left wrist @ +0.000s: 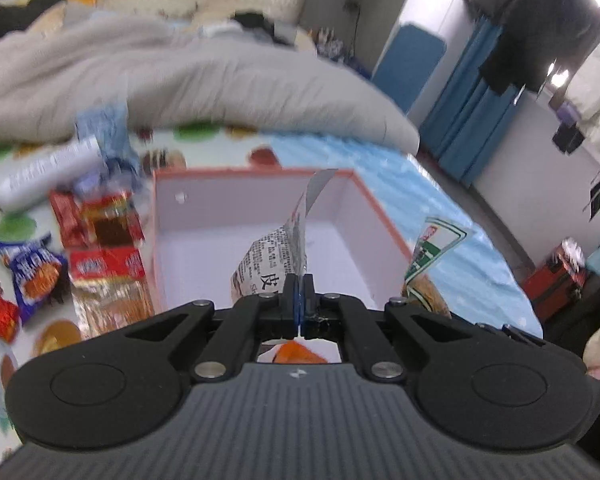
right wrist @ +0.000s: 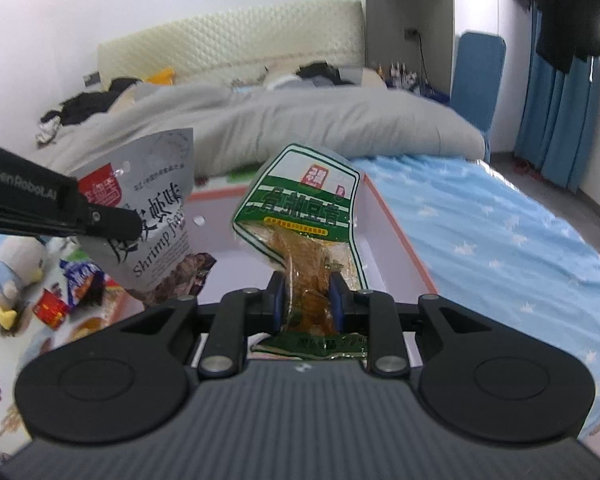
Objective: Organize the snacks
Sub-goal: 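Carry both packets over the pink box and open both grippers to drop them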
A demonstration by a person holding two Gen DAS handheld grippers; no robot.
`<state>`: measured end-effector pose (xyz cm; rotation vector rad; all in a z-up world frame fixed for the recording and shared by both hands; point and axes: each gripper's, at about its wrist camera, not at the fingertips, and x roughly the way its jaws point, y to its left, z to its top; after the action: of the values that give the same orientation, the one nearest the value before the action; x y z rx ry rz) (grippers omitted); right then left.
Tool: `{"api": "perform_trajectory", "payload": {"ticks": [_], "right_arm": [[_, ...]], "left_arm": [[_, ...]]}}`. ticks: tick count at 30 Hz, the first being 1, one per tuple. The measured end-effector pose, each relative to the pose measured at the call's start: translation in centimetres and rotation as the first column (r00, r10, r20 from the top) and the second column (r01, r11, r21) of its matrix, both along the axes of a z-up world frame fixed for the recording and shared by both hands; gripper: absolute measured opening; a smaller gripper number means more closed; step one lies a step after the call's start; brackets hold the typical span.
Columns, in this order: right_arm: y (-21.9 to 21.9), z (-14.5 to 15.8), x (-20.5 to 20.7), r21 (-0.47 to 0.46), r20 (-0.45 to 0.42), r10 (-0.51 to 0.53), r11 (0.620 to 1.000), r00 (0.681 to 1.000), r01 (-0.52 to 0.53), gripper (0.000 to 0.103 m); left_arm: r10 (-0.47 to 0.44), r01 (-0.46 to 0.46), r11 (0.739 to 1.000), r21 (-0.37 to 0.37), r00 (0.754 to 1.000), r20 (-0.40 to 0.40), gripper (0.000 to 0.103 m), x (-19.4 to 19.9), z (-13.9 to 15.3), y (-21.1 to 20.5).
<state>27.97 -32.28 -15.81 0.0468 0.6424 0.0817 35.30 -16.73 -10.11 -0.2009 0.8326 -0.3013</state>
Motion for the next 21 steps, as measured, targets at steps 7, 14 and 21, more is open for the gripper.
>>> {"api": "perform_trajectory", "payload": {"ticks": [7, 14, 21], "right_arm": [[-0.3, -2.1, 0.9, 0.015, -0.075, 0.003, 1.000, 0.997, -0.002, 0.033], [-1.0, -1.5, 0.4, 0.034, -0.063, -0.023, 0.999, 0.998, 0.025, 0.056], [-1.2, -0.1, -0.8, 0.060, -0.024, -0.006, 0.998, 1.000, 0.007, 0.058]], "left_arm": [[-0.028, 0.030, 0.999, 0.024, 0.995, -0.101, 0.001, 2.1, -2.2, 0.2], [-0.001, 0.006, 0.998, 0.070, 0.997, -0.076, 0.051, 1.6, -1.8, 1.0], [-0.001, 0.001, 0.998, 0.065, 1.000, 0.000, 0.051, -0.4, 0.5, 1.5]]}}
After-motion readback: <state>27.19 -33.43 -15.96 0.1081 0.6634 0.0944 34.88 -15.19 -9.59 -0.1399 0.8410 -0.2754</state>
